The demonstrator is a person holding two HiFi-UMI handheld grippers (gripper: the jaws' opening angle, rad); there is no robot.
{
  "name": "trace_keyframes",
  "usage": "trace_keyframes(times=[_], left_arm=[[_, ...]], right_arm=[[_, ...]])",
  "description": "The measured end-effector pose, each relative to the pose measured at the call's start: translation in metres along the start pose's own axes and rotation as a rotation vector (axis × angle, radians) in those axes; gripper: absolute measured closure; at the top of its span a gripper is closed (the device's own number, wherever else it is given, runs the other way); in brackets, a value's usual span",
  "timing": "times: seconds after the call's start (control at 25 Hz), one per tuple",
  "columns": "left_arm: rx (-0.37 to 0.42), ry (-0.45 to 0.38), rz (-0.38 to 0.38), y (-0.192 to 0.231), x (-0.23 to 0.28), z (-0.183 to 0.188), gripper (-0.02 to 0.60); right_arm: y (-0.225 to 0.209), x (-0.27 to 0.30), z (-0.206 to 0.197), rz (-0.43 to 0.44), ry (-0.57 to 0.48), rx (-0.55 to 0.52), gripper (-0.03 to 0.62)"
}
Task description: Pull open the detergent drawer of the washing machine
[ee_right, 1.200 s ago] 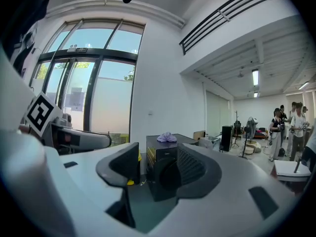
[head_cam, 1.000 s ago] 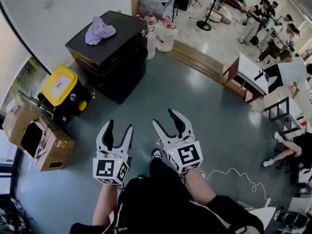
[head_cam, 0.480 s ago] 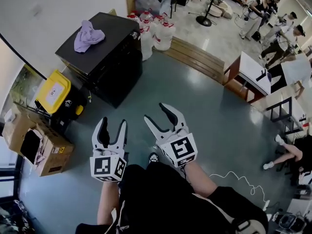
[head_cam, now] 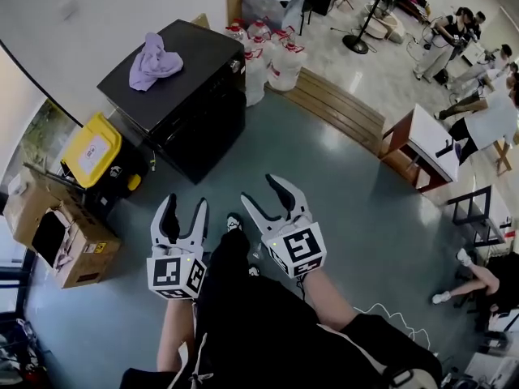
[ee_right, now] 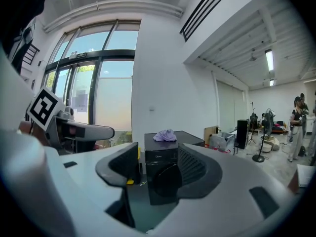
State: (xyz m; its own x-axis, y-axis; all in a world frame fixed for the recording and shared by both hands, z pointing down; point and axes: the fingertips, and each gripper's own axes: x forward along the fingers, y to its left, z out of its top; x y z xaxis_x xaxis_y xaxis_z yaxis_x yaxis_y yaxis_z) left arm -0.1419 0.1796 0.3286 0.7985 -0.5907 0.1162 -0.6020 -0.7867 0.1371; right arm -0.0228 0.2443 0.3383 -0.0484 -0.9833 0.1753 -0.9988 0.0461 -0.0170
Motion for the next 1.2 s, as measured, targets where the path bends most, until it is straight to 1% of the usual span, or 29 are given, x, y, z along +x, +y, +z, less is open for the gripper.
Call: trace_keyframes(times=[0.2,0.32,0.44,0.52,0.76,0.84,1.0,1.08,1.2], left_arm=[[-0.007,0.001,0.025,0.031,0.043,-0.002,0.31],[-0.014,0.001,0.049,0.055,0.069,-0.001,0.31],[-0.015,0.023,0.058,0.079,0.1,-0.005,0.31],[-0.023,0.049,0.067,0.099,0.123,-0.008,0.31],[-0.053,0.097,0.087,0.15,0.176,-0.016,0.31],[-0.064,0.108,0.095,0.163,0.189,-0.021,0.31],[-0.106,0.132,0.109,0.186,0.207,-0.038,0.31],[-0.11,0.147,0.118,0.198,0.216,-0.046,0.31],[-0.124,0.18,0.16,0.222,0.222,-0.061,0.31]], right_arm=[[-0.022,0.042,-0.007,0.015,0.031,-0.007,0.341],[-0.035,0.074,-0.004,0.04,0.038,-0.013,0.341],[-0.053,0.113,-0.005,0.047,0.057,0.009,0.341],[-0.061,0.141,-0.009,0.061,0.091,0.028,0.341],[-0.074,0.21,-0.024,0.122,0.203,0.021,0.339],[-0.077,0.234,-0.029,0.146,0.236,0.014,0.34],[-0.076,0.273,-0.037,0.186,0.28,-0.056,0.339],[-0.076,0.291,-0.039,0.196,0.283,-0.064,0.339],[-0.076,0.311,-0.047,0.208,0.302,-0.061,0.338]])
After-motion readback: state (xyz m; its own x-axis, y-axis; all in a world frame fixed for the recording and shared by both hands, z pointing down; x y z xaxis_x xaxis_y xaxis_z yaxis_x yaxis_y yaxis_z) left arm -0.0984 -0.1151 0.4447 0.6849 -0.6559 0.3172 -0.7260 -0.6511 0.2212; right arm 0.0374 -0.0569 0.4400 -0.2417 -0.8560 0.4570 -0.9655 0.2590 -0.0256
